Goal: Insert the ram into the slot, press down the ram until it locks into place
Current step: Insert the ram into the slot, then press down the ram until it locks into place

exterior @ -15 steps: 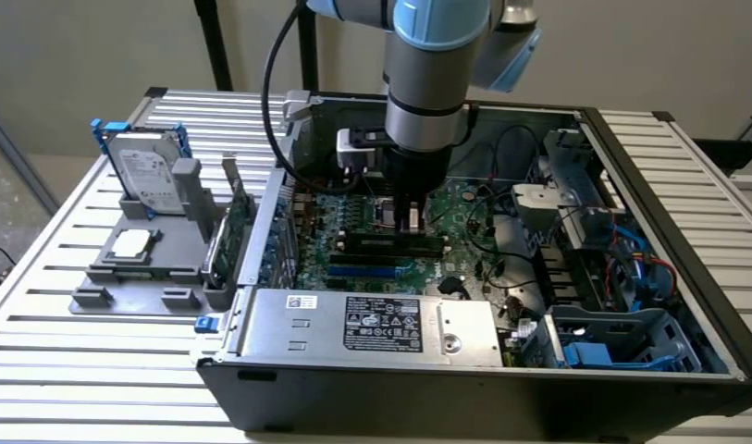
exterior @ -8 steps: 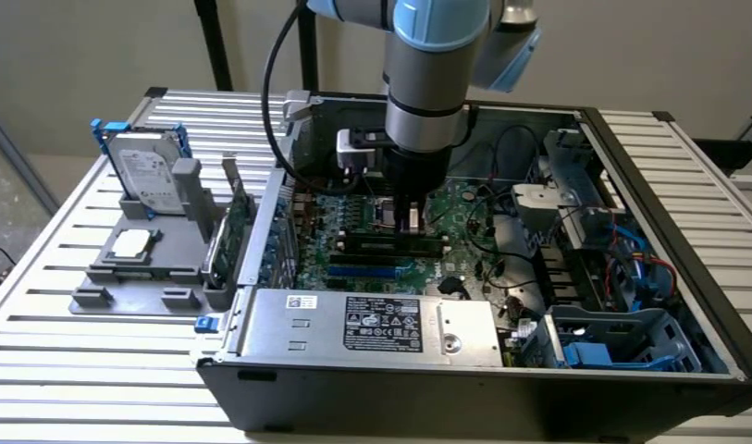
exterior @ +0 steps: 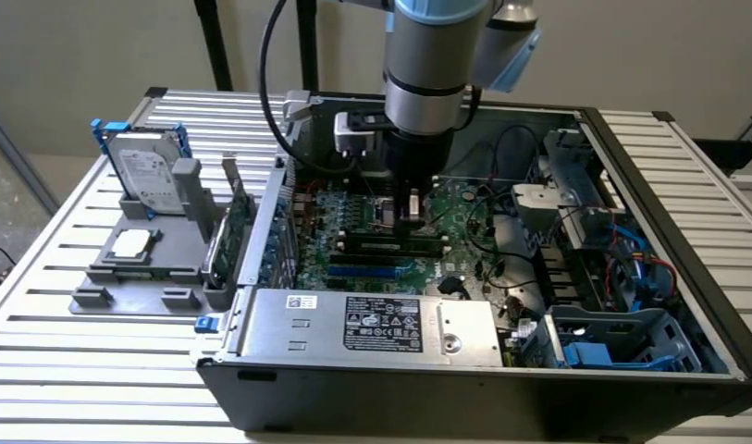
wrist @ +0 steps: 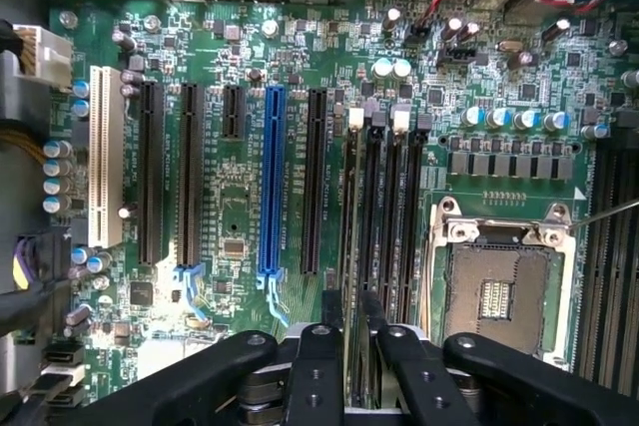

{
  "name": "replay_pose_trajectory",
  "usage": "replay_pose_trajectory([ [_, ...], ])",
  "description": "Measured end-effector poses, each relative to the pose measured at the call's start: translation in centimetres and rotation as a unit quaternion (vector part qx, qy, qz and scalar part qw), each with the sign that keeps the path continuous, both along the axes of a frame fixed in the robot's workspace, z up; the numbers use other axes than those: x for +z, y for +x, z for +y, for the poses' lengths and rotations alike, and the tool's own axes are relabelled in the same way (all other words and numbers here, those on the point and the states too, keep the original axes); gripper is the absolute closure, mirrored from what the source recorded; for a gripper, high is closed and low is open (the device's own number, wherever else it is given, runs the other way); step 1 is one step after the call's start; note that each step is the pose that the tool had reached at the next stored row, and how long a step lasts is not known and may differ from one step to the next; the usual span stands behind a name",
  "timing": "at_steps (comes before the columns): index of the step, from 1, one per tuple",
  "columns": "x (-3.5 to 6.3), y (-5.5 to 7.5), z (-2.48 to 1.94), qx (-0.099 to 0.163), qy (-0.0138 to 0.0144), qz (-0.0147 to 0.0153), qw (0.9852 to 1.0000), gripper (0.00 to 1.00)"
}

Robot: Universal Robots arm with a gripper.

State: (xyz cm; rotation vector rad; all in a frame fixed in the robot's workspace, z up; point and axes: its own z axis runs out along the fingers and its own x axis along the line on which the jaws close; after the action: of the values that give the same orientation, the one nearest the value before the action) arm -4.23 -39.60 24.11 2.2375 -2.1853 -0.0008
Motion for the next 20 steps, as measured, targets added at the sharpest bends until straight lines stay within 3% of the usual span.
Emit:
replay_pose_trajectory([
  [4,0.17,-0.14,0.00,0.000,0.0001,0.0012,1.0000,0.89],
  [20,0.05,-0.15,0.00,0.000,0.0001,0.0013,1.0000,0.89],
])
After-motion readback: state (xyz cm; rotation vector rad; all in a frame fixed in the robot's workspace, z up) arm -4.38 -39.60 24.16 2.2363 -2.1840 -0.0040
